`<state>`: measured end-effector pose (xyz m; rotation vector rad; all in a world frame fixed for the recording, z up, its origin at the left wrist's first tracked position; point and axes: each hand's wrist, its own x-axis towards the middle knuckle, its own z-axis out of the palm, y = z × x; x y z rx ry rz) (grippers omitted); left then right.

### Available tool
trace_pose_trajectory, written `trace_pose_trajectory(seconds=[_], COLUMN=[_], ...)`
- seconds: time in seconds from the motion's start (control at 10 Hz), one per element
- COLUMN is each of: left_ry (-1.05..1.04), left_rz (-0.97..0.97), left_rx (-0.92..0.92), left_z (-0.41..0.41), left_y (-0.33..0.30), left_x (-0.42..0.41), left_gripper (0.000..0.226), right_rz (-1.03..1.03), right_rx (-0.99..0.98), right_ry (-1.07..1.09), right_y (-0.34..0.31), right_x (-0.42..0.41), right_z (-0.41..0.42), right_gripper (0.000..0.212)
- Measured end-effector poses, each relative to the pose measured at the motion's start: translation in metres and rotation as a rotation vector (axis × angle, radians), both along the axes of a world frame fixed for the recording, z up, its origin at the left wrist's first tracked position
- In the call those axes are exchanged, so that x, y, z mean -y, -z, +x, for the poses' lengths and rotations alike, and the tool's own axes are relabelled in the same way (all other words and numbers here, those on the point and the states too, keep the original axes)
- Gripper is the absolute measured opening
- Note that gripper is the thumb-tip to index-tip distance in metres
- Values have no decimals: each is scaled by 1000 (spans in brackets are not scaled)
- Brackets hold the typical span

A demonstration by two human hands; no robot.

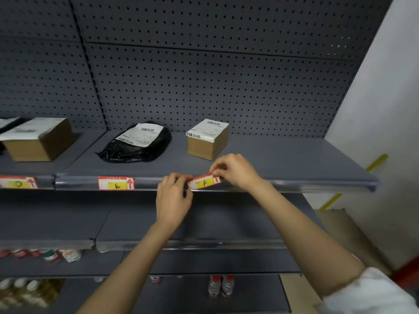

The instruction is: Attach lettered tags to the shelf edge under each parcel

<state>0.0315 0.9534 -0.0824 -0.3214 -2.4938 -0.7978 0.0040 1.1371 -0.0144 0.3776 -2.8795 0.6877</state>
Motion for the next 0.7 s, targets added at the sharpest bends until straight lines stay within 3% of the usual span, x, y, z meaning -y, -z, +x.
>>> trace_pose_trajectory(seconds=[0.1,0.4,0.7], left_ry=[19,153,146], left_rz=[-31,14,-128], left_rx=[-1,18,8], left_z=[-2,3,9], left_y=[-3,1,-11], left_x=[-2,-6,11], left_gripper=[28,36,43], right_rz=[95,125,113], right_rx=[-60,-303,-376], right_ry=[-7,79,94], right_y=[7,37,43], right_x=[-5,-12,3], right_z=[4,28,35], right_gripper=[6,16,13])
